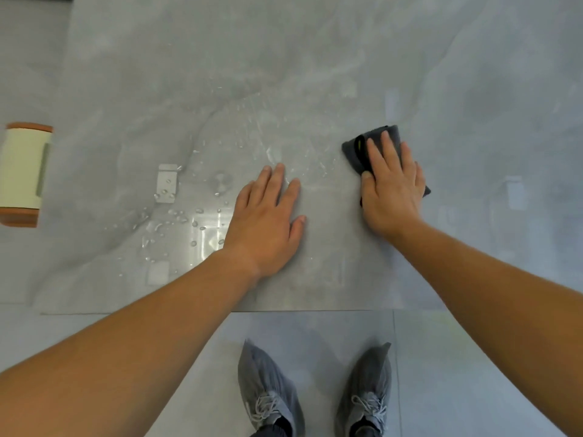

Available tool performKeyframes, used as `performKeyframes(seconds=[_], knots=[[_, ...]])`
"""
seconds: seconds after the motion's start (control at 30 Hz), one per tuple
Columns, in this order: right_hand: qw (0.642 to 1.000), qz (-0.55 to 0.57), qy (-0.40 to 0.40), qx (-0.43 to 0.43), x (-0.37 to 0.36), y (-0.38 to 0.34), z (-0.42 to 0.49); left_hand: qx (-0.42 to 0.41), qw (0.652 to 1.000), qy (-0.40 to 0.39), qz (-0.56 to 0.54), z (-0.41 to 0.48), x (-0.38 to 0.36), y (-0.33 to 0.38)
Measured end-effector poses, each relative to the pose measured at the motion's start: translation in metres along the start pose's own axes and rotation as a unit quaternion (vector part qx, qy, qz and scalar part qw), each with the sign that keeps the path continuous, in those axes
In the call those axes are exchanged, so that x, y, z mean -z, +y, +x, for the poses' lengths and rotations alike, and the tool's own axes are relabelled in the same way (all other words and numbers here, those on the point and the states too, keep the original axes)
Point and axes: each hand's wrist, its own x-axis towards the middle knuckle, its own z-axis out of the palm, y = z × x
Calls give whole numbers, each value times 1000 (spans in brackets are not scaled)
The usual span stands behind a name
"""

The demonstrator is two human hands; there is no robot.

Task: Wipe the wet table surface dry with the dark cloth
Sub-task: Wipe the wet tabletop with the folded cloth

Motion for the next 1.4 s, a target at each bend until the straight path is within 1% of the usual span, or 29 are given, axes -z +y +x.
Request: performKeyframes(seconds=[0.03, 0.07, 0.1, 0.2, 0.23, 0.3, 0.37, 0.47, 0.53, 0.57, 0.6, 0.67, 0.7, 0.73, 0.8, 0.87, 0.93, 1.0, 1.1, 1.17, 1.2, 1.3, 1.33, 1.37, 1.4], knots=[[1000, -4, 7, -20, -2, -7, 3, -1, 1000, -6, 1, 1, 2, -2], [1000, -11, 7, -18, -5, -14, -1, 1, 1000, -8, 2, 2, 4, -5], [1000, -18, 1, 4, -8, -18, -11, 3, 1000, -7, 4, 4, 5, -7], [993, -40, -29, 105, -13, -13, -46, 3, 1000, -1, 5, 9, 5, -7], [991, -45, -39, 122, -12, -8, -51, -2, 1000, -1, 4, 11, 5, -6], [989, -47, -49, 129, -8, 2, -40, -9, 1000, -1, 4, 18, 6, -3], [994, -47, -28, 94, -3, 4, -11, -11, 1000, 5, 3, 30, 8, -3], [1000, -21, 5, 13, 3, -8, 45, -6, 1000, 22, 2, 47, 15, -6], [1000, -22, 14, -5, 2, -18, 57, -6, 1000, 24, 2, 60, 22, -6], [999, -27, 14, 11, 1, -20, 54, -3, 1000, 22, 0, 68, 25, -5], [998, -35, 8, 44, 1, -18, 46, 0, 1000, 21, -3, 76, 29, -4], [990, -53, -19, 131, 4, -5, 32, 2, 1000, 20, -6, 94, 36, -2], [985, -60, -40, 158, 7, 4, 34, 3, 1000, 17, -8, 103, 40, -1], [983, -62, -49, 167, 11, 13, 46, 4, 1000, 16, -10, 111, 42, 0], [989, -56, -33, 134, 21, 19, 83, 8, 1000, 15, -12, 128, 48, 0], [997, -36, -17, 69, 26, 10, 122, 15, 1000, 17, -7, 142, 54, -3], [998, -25, -4, 51, 26, -2, 142, 28, 999, 17, -1, 154, 59, -7], [995, -36, -5, 98, 25, -3, 135, 37, 999, 10, 4, 163, 64, -10], [977, -66, -46, 198, 28, 15, 113, 43, 999, 1, 10, 174, 70, -11], [972, -69, -59, 218, 35, 29, 130, 44, 999, 4, 7, 182, 73, -12], [976, -63, -48, 201, 40, 30, 148, 45, 999, 7, 6, 186, 75, -12], [997, -10, -9, 73, 49, 15, 212, 47, 999, 10, 7, 202, 78, -13], [999, -3, -7, 50, 50, 8, 225, 49, 999, 12, 7, 208, 79, -12], [999, -6, -4, 51, 49, 2, 231, 55, 998, 16, 5, 215, 81, -13], [997, -16, -3, 74, 48, 0, 229, 63, 998, 21, 3, 220, 83, -13]])
